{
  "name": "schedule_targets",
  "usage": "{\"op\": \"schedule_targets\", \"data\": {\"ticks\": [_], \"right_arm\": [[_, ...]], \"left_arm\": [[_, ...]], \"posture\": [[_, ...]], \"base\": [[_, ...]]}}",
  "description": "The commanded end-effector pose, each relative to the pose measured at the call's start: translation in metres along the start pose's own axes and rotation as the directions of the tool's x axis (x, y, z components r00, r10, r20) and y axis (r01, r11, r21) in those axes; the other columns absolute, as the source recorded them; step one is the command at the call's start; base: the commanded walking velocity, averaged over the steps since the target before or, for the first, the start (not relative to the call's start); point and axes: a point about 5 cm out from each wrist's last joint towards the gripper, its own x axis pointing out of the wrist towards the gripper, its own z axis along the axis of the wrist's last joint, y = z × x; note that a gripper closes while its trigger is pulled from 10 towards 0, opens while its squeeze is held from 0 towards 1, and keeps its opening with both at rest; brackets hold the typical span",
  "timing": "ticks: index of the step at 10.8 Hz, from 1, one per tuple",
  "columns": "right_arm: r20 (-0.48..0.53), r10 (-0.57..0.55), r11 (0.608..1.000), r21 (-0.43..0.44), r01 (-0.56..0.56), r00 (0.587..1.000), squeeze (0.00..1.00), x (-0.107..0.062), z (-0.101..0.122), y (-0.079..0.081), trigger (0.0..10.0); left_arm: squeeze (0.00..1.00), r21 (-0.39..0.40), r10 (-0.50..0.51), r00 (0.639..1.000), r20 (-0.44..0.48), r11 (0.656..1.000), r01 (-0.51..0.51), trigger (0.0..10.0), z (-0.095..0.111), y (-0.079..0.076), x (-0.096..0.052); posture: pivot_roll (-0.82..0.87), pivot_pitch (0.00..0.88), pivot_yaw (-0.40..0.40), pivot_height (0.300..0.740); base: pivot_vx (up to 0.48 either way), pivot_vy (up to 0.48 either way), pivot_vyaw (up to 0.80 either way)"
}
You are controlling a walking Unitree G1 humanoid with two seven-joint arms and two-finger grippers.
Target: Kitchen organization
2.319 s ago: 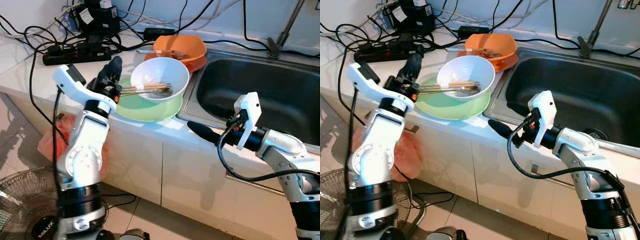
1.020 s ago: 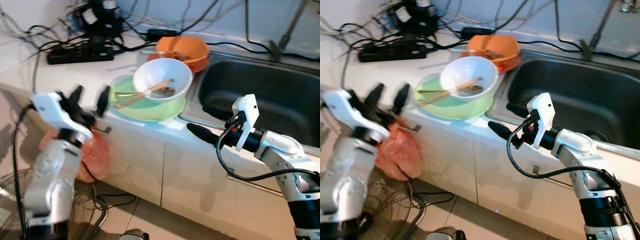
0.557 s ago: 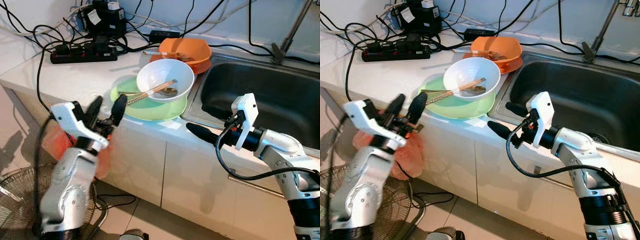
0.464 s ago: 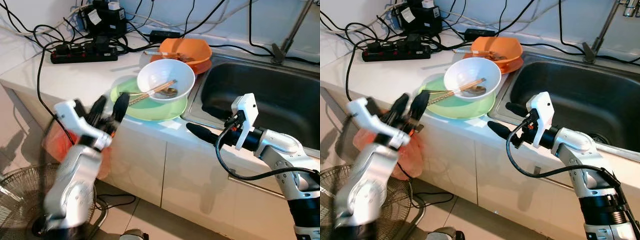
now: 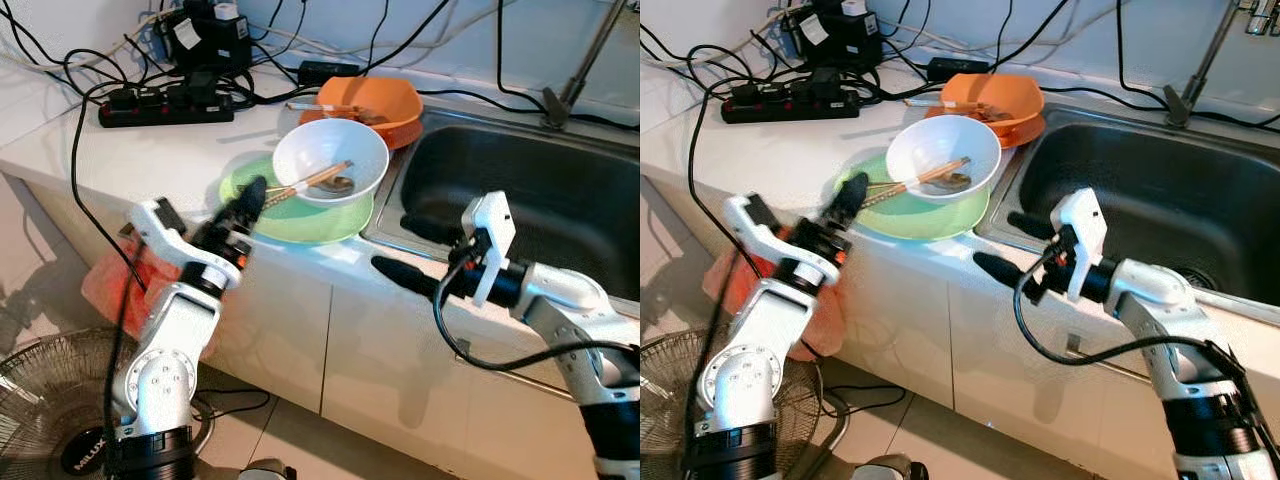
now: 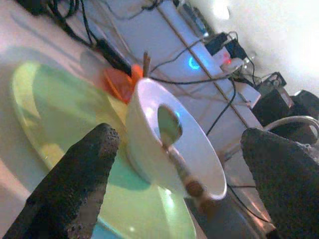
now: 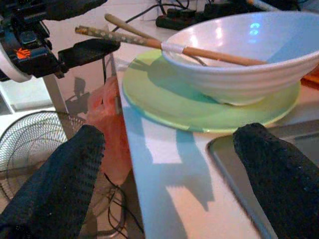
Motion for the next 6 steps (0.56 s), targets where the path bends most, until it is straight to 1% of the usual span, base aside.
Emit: {"op": "schedule_targets", "data": {"ticks": [1, 3, 5, 6], "right_arm": [[0.004, 0.029, 0.999, -0.018, -0.029, 1.000, 0.99, -0.0004, 0.0050, 0.0036, 10.0], [0.000, 0.030, 0.999, -0.018, -0.030, 1.000, 0.99, -0.0006, 0.0041, 0.0040, 10.0], [0.000, 0.029, 0.999, -0.018, -0.029, 1.000, 0.99, -0.0006, 0.0040, 0.0043, 10.0], [-0.002, 0.026, 0.999, -0.018, -0.026, 1.000, 0.99, -0.0011, 0.0035, 0.0042, 10.0]], "left_arm": [[0.00, -0.022, 0.003, 1.000, -0.022, 1.000, -0.004, 10.0, -0.0032, 0.0008, 0.0001], [0.00, -0.078, -0.022, 0.998, -0.053, 0.997, 0.017, 10.0, -0.0061, -0.0020, 0.0017], [0.00, -0.093, -0.025, 0.999, -0.047, 0.995, 0.020, 10.0, -0.0037, -0.0023, 0.0032], [0.00, -0.117, -0.015, 1.000, -0.020, 0.993, 0.013, 4.0, 0.0004, -0.0010, 0.0039]], "posture": [[0.18, 0.027, 0.027, 0.740], [0.18, 0.027, 0.030, 0.740], [0.18, 0.028, 0.031, 0.740], [0.18, 0.029, 0.031, 0.740]], "base": [[0.000, 0.000, 0.00], [0.000, 0.000, 0.00], [0.000, 0.000, 0.00], [0.000, 0.000, 0.00]]}}
